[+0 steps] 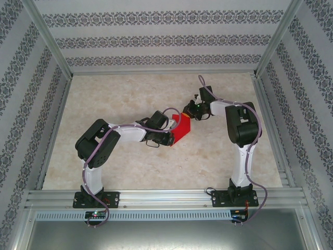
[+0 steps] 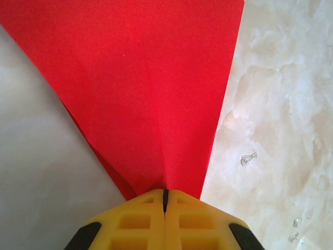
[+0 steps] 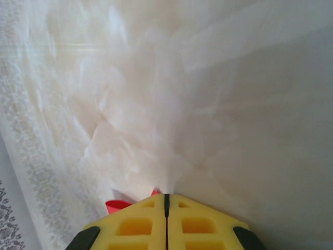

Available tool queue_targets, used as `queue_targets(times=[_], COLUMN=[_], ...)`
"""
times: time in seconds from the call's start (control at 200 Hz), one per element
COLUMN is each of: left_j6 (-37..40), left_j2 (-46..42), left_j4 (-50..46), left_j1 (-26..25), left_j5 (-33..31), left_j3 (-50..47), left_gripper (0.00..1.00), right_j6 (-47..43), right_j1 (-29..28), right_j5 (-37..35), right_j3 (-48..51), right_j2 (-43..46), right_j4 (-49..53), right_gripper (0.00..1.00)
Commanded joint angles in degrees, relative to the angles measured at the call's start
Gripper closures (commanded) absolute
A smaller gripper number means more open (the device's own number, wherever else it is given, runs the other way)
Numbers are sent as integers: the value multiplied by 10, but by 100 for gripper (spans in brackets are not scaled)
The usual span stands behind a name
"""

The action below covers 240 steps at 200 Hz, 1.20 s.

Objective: Fold a paper plane with a square sheet of paper (pick it up from the middle)
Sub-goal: Fourth fold the wing at the center of the table.

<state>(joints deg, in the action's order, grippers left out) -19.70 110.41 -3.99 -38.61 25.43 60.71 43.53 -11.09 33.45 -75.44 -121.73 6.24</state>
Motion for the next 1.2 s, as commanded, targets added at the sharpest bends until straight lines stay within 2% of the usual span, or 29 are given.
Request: queue_targets(times=[0.0, 0.165, 0.38, 0.58, 0.809, 1.089, 1.154, 1.194], left_j6=[8, 3, -13, -45, -71, -60, -58, -57], left_j2=[54, 50, 29, -16, -77, -136, -142, -142], left_j4=[-144, -142, -131, -112, -103, -168, -178, -188], left_j1=[2, 2, 2, 2, 2, 17, 19, 20], left_j5=[-37, -27, -5, 22, 15, -31, -33, -38], left_j3=[-49, -40, -18, 21, 44, 42, 40, 39], left_gripper=[96, 96, 94, 87, 76, 68, 61, 60], right_j6=[-24, -39, -57, -82, -85, -53, -48, -46], right_j1=[16, 20, 25, 23, 16, -27, -36, -42], right_j5=[-46, -32, -20, 24, 49, 58, 56, 54], right_j3=[-25, -47, -19, 52, 157, 211, 207, 201], right_j2=[-19, -23, 44, 137, 227, 221, 209, 199], right_j4=[25, 42, 49, 55, 43, -15, -23, -24], right_gripper=[93, 94, 90, 81, 70, 61, 61, 61])
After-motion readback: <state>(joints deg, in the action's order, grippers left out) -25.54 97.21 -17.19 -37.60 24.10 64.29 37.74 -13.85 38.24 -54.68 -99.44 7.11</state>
